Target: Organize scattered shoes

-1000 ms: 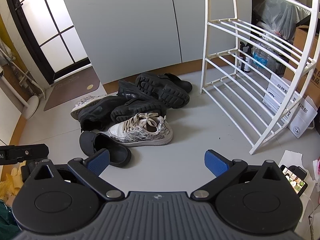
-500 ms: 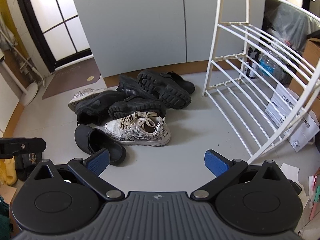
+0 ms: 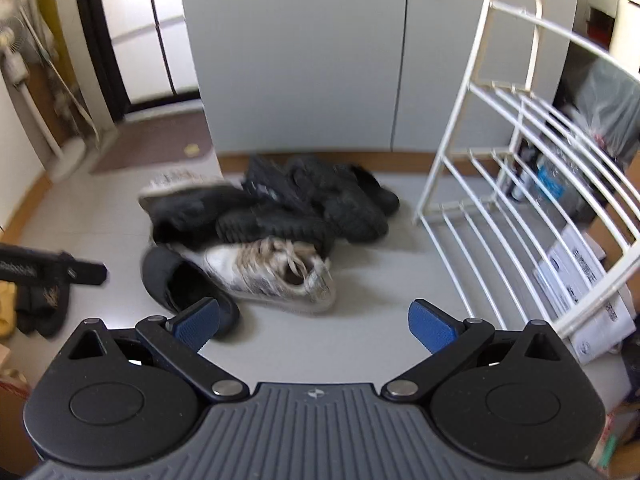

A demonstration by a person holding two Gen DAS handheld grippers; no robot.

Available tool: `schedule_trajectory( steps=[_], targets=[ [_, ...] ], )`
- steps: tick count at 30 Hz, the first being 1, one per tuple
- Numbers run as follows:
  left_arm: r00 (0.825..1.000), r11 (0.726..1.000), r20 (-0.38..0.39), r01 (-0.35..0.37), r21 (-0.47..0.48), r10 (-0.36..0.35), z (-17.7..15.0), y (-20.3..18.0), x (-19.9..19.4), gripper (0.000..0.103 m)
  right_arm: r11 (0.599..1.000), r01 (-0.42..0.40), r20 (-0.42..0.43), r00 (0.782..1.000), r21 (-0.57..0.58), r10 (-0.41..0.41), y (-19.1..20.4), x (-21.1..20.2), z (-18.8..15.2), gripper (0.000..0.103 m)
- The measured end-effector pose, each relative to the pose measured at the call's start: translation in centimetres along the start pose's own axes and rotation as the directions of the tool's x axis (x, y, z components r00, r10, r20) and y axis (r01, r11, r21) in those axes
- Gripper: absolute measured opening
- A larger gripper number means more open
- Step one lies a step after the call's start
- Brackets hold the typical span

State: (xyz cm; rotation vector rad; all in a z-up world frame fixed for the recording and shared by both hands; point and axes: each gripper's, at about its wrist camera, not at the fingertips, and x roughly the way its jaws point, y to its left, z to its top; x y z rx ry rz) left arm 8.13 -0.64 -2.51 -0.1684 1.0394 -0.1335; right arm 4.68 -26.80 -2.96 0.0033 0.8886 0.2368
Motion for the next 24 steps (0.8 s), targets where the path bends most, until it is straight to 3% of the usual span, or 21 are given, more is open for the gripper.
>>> schedule_trajectory(
  steps=[10, 16, 24],
  targets=[
    [0.999, 0.999, -0.035, -0.001, -0.042, 0.000, 1.3, 1.3, 2.6, 0.082, 0.998, -0.039, -0.032, 0.999, -0.047, 0.037, 1.1, 2.2, 1.6, 0.102],
    [0.999, 0.999, -0.027, 0.020, -0.049, -0.022, 1.8, 1.4, 3.1, 0.082, 0.998, -0.041, -0.069, 0.997, 0.041, 0.043, 0.6, 3.5, 2.3, 0.102],
    [0.999, 0.999, -0.041, -0.017, -0.043, 0.015, 2.9, 1.9, 6.1, 0.082, 0.998, -0.056, -0.068, 0.996, 0.041, 0.059, 0.6, 5.1, 3.3, 0.102]
  ],
)
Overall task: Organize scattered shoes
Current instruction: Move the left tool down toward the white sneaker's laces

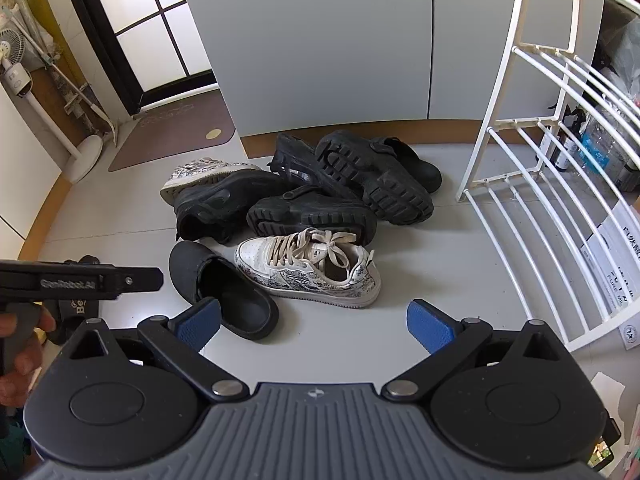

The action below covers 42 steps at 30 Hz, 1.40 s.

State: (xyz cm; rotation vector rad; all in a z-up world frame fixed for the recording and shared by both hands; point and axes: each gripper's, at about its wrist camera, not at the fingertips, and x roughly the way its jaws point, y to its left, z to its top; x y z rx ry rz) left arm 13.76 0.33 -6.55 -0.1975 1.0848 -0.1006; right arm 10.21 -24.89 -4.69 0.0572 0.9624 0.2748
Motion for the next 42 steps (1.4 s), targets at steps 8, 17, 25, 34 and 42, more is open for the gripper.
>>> schedule_trajectory(
  steps=[8, 17, 25, 34, 42],
  targets=[
    [0.999, 1.000, -0.036, -0.008, -0.014, 0.007, 1.1, 0.6, 2.9, 0.082, 0.999, 0.019, -0.017, 1.000, 0.036, -0.019, -1.2, 2.4, 1.7, 0.102],
    [0.999, 1.000, -0.037, -0.001, 0.020, 0.002, 2.7, 1.0, 6.1, 0.082, 1.000, 0.018, -0.068, 0.998, 0.019, -0.016, -2.1, 4.7, 1.4, 0.102],
    [0.998, 0.998, -0.044, 0.036, 0.042, -0.035, 3.6, 1.5, 8.3, 0.082, 0.999, 0.031, -0.022, 0.999, 0.026, -0.030, -2.8, 4.8, 1.2, 0.102],
    [0.996, 0.997, -0.056, 0.068, 0.026, -0.067, 3.6, 3.0, 10.0, 0.083, 0.995, 0.075, -0.058, 0.996, 0.064, -0.071, -3.4, 8.2, 2.0, 0.102],
    [0.996, 0.996, -0.047, 0.079, 0.028, -0.078, 1.9, 4.9, 10.8, 0.085, 0.997, 0.077, -0.055, 0.996, 0.020, -0.076, -3.3, 11.9, -0.9, 0.102]
  ],
)
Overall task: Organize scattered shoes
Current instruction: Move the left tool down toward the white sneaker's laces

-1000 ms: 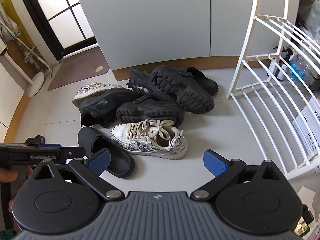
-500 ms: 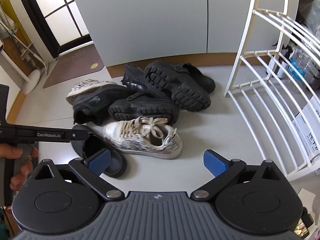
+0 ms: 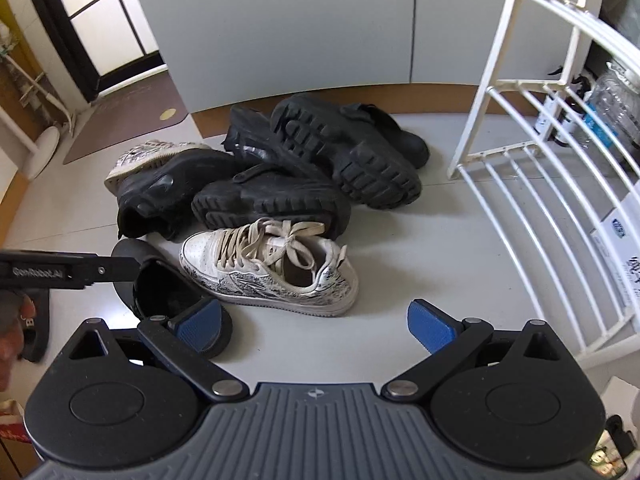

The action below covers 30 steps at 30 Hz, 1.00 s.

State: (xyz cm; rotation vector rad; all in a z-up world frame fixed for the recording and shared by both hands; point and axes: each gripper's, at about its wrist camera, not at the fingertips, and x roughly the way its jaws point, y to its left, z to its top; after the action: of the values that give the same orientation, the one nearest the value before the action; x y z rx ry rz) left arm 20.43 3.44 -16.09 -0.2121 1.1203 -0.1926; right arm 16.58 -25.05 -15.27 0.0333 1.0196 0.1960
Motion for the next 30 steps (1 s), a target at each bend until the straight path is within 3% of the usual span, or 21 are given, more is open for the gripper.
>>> schedule_trajectory(
  steps=[7, 13, 19, 30],
  targets=[
    [1.000, 0.999, -0.016, -0.017, -0.031, 0.017, -1.8, 1.2, -0.9, 0.085, 0.999, 0.013, 0.048, 0.999, 0.030, -0.014, -0.9, 0.0, -2.3, 0.102],
    [1.000, 1.000, 0.027, -0.005, -0.023, 0.006, -2.0, 1.6, -0.6, 0.085, 0.997, -0.061, 0.112, 0.992, 0.056, 0.055, -2.5, 0.5, -5.2, 0.102],
    [0.998, 0.998, 0.053, 0.043, 0.049, -0.046, -1.6, 0.3, 1.4, 0.085, 0.990, -0.127, 0.160, 0.980, 0.054, 0.117, -3.9, 1.8, -8.0, 0.102],
    [0.993, 0.990, 0.091, 0.061, 0.128, -0.073, -0.7, -1.5, 5.1, 0.078, 0.992, -0.104, 0.109, 0.989, 0.069, 0.096, -6.7, 4.0, -10.4, 0.088]
  ],
)
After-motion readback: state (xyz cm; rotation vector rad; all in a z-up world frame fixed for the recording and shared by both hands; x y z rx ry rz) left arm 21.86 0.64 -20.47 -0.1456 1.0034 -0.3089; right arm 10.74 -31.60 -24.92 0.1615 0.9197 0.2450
